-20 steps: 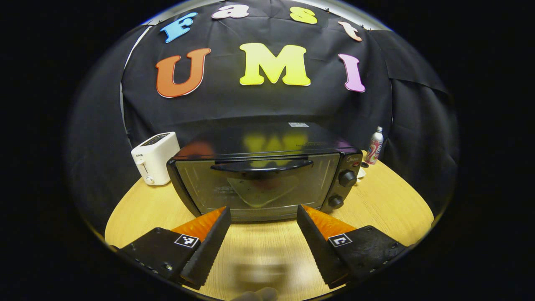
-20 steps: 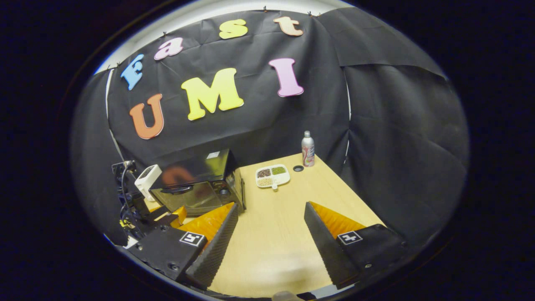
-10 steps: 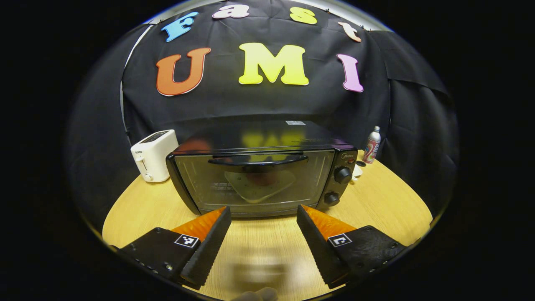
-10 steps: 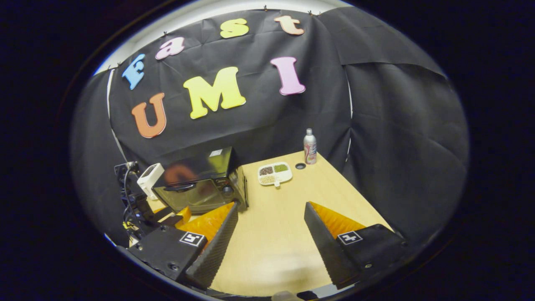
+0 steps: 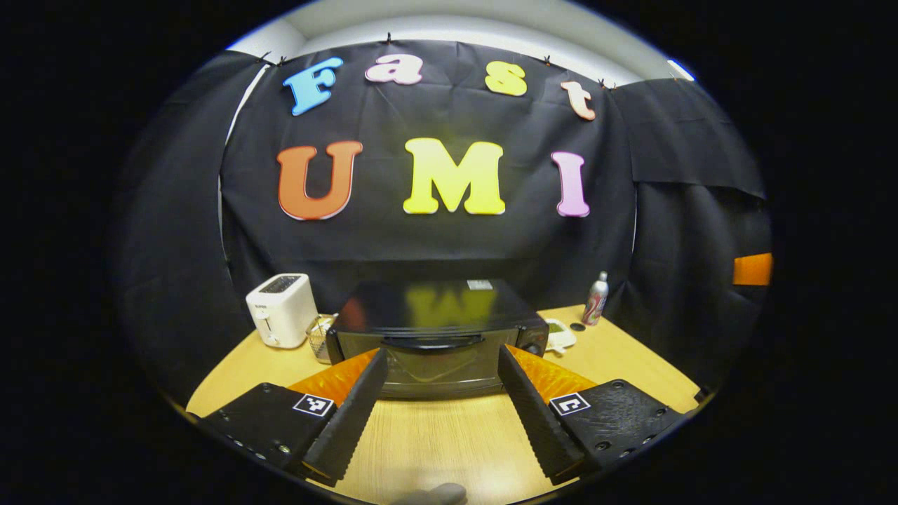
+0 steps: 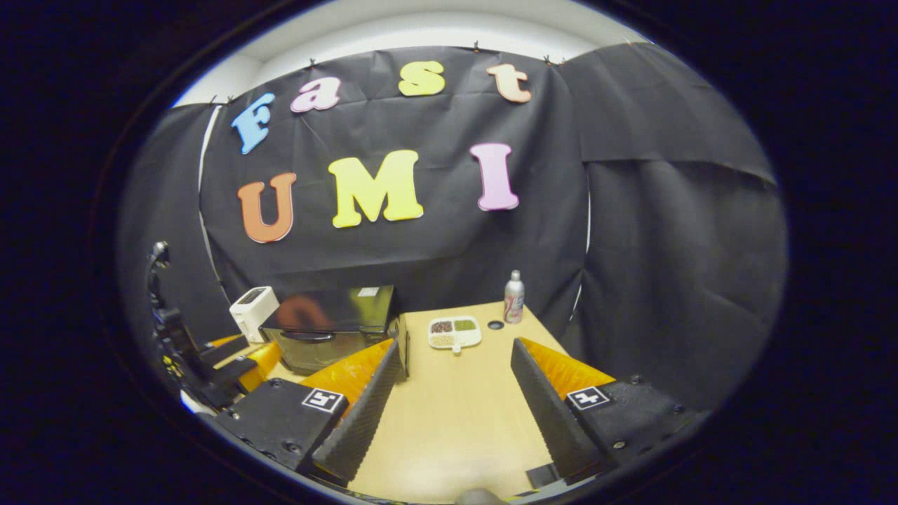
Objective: Open the electric oven with the left hand, put the food in, and close the electric oven.
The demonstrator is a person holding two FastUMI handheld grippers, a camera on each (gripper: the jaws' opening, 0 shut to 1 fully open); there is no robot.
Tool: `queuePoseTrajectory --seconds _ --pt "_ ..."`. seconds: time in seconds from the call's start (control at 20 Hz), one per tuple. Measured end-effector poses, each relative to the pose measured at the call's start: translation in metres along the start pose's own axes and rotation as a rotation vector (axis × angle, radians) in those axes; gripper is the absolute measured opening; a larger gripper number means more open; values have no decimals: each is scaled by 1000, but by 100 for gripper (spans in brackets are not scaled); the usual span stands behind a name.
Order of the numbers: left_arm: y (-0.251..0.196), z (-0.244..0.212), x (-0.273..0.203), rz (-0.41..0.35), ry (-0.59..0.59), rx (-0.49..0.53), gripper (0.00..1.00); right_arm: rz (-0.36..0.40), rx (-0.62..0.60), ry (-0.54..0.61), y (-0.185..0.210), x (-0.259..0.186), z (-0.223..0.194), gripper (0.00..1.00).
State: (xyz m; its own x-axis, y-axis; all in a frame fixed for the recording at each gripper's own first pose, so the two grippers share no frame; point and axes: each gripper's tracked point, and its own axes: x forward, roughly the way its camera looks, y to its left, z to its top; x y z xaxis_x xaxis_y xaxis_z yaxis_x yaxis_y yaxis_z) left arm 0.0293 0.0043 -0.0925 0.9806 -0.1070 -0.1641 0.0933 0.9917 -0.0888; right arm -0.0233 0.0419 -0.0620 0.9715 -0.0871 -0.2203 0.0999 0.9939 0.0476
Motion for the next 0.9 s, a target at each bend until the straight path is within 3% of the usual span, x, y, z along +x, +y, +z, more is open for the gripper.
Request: queuePoseTrajectory --seconds 0.05,0.2,0.25,0.35,0.75,0.85,0.9 --pt "0 18 -17 6 -34 3 96 10 -6 -36 -1 -7 13 96" --pt "-4 66 -68 28 -141 27 95 40 -18 -115 -8 -28 44 96" --pt "-5 73 -83 38 -152 29 95 59 -12 -133 -9 -36 52 100" --pt "-16 87 -112 52 -178 16 95 94 -17 -169 -12 -50 63 96" --pt "-30 134 -162 115 -286 -5 95 156 -27 -223 -23 -82 79 96" --pt "-34 139 -166 112 -296 0 95 157 -28 -233 -25 -87 82 100" --pt "-34 142 -168 111 -297 3 95 156 -31 -241 -27 -90 83 96"
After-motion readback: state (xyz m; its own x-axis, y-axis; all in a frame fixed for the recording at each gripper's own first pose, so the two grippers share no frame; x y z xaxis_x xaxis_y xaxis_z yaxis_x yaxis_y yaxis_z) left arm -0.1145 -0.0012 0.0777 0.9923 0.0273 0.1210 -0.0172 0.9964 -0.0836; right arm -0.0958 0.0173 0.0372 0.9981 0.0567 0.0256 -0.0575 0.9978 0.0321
